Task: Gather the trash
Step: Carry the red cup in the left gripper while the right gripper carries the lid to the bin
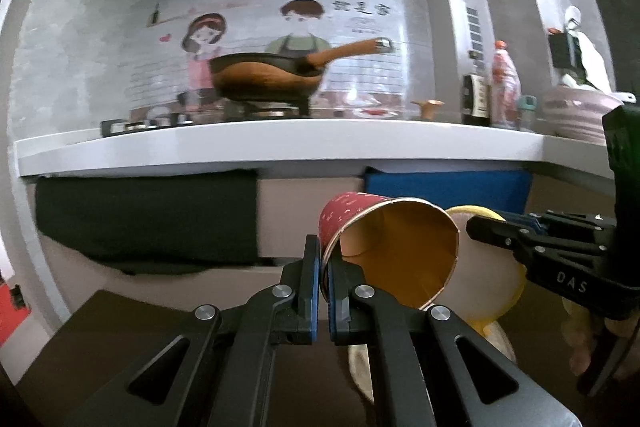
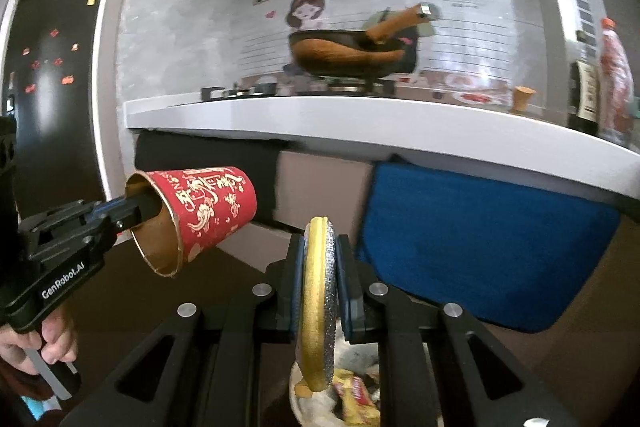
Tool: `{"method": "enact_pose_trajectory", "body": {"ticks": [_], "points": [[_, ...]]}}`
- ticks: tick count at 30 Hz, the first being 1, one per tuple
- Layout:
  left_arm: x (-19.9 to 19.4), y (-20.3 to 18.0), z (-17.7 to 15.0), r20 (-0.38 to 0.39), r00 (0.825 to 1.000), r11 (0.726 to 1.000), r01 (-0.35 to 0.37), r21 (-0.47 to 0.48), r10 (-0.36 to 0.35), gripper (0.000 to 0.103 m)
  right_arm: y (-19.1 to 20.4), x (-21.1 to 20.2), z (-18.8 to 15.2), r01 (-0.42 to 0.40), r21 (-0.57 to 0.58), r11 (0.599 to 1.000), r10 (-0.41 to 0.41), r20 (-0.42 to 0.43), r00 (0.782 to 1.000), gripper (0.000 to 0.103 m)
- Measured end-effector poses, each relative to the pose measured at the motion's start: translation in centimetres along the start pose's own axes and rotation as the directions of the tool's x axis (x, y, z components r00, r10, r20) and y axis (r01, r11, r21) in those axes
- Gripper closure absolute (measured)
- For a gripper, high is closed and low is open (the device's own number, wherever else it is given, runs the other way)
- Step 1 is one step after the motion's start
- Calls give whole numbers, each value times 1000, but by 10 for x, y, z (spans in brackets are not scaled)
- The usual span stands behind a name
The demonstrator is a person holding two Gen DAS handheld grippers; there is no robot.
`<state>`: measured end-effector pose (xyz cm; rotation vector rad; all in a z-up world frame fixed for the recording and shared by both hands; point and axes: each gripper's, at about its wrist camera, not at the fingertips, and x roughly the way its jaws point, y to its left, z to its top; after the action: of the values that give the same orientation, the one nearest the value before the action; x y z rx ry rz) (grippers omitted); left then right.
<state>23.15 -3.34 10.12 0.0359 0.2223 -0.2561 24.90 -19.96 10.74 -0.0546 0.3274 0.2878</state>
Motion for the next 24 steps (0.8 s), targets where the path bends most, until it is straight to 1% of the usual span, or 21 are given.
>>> {"method": "enact_pose_trajectory", "body": {"ticks": [6, 13, 19, 24], "points": [[16, -35, -7, -32, 998, 998, 53, 18, -53, 100, -33, -14, -14, 49, 43, 998, -49, -8, 999, 89], [35, -61, -21, -81, 994, 997, 77, 22, -75, 100, -64, -20, -32, 82, 97, 992, -80, -21, 997, 89], [51, -67, -34, -135, 987, 996, 85, -2, -85, 100, -76, -14, -47, 88, 118, 989, -83, -50, 995, 89], [71, -63, -53, -201, 974, 995, 96, -35, -101, 100, -88, -1, -62, 87, 159, 983, -73, -87, 993, 89]]}}
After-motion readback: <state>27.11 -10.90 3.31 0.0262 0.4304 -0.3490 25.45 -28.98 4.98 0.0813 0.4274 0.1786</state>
